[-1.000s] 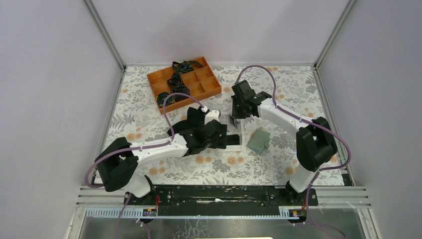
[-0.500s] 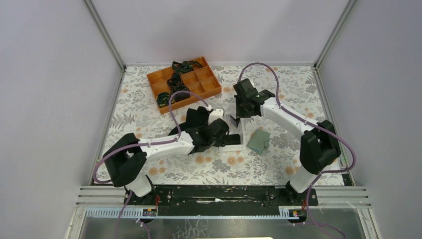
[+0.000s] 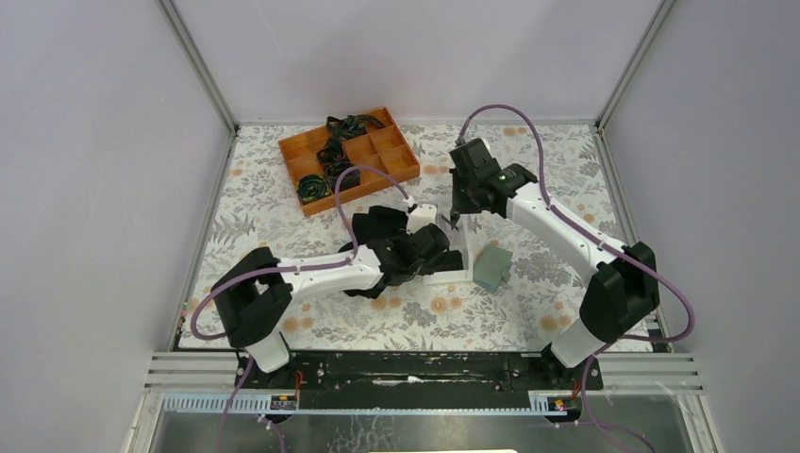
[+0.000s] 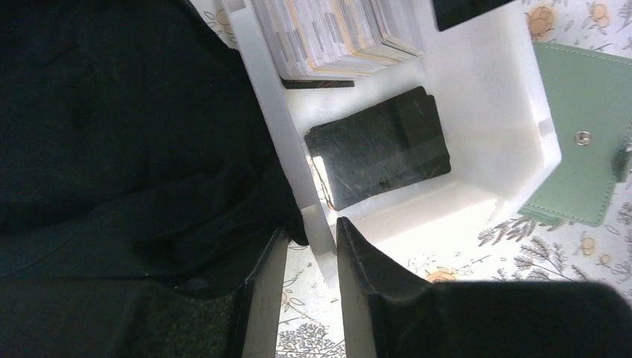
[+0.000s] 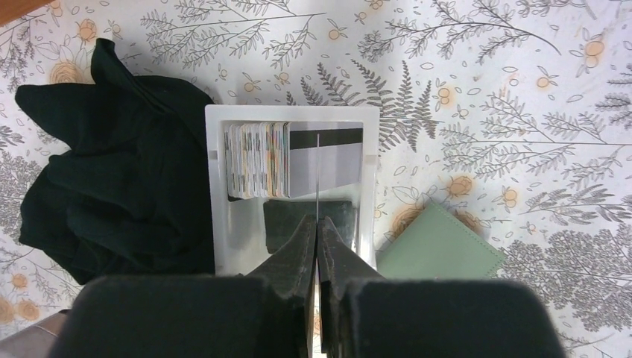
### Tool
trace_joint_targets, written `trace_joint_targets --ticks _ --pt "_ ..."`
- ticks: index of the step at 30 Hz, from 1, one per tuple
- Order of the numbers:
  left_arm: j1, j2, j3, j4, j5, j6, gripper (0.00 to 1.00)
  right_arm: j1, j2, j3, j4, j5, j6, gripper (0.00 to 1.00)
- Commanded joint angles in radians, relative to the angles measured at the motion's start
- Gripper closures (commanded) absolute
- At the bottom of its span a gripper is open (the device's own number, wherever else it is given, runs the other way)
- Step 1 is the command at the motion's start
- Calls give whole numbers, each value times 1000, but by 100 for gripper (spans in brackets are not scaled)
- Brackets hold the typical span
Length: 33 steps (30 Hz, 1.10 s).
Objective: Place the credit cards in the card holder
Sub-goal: Pick up the credit card from the storage box.
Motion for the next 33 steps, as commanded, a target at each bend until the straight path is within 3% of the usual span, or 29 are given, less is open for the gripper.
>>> trace_joint_targets --ticks 1,11,21,28,33 --pt "-14 13 70 -70 -115 12 65 7 -71 51 -32 47 -26 100" --pt "-15 38 122 -72 -146 75 65 3 -102 50 -23 102 -38 100" --pt "-9 171 279 -119 -149 138 67 -67 -121 27 14 74 -46 100" --pt "-6 112 309 -264 -227 52 27 -75 -119 15 29 66 -55 100" --pt "-5 20 318 -341 -239 -2 25 -82 -119 5 39 60 -59 100"
